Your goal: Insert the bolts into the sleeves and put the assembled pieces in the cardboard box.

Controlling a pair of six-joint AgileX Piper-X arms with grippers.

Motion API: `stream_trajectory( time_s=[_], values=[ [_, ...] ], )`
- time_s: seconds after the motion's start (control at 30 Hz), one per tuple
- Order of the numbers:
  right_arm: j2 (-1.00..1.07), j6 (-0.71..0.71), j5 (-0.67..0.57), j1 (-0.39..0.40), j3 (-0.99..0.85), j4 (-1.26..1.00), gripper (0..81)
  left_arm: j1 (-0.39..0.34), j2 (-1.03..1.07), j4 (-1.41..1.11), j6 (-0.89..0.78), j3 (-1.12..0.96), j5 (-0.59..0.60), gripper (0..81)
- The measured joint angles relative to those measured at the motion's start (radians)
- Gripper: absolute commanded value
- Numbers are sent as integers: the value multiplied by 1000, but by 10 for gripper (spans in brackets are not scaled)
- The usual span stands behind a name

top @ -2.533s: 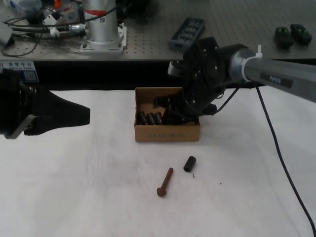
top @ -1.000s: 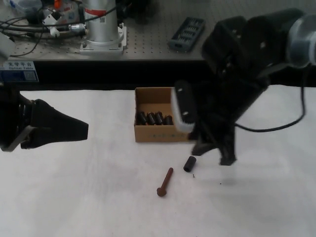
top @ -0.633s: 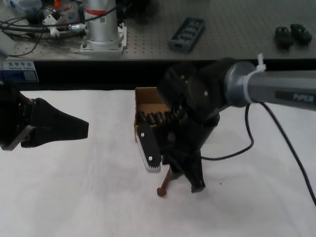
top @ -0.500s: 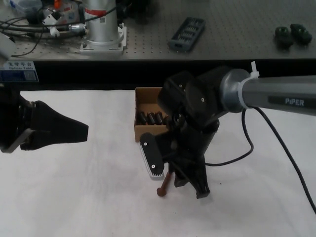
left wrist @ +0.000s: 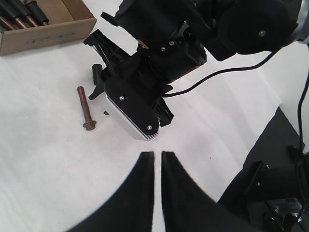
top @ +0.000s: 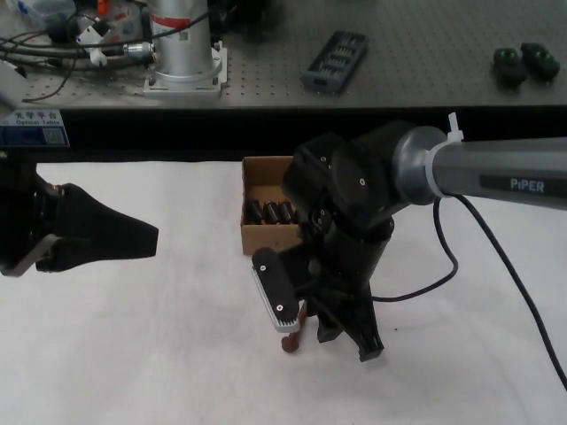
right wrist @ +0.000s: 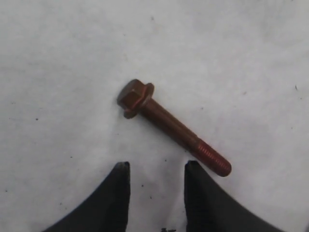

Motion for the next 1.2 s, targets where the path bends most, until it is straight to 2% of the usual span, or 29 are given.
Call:
stream_trajectory(
  time_s=[0.3,0.67,1.2],
  values=[
    [0,-54,0,13,0,-6,286,0,0,0,0,0,0,41],
    [0,-80,0,82,0,-86,286,0,0,22,13,0,0,41],
    [18,-77,-15,82,4,-82,286,0,0,58,52,0,0,41]
  ],
)
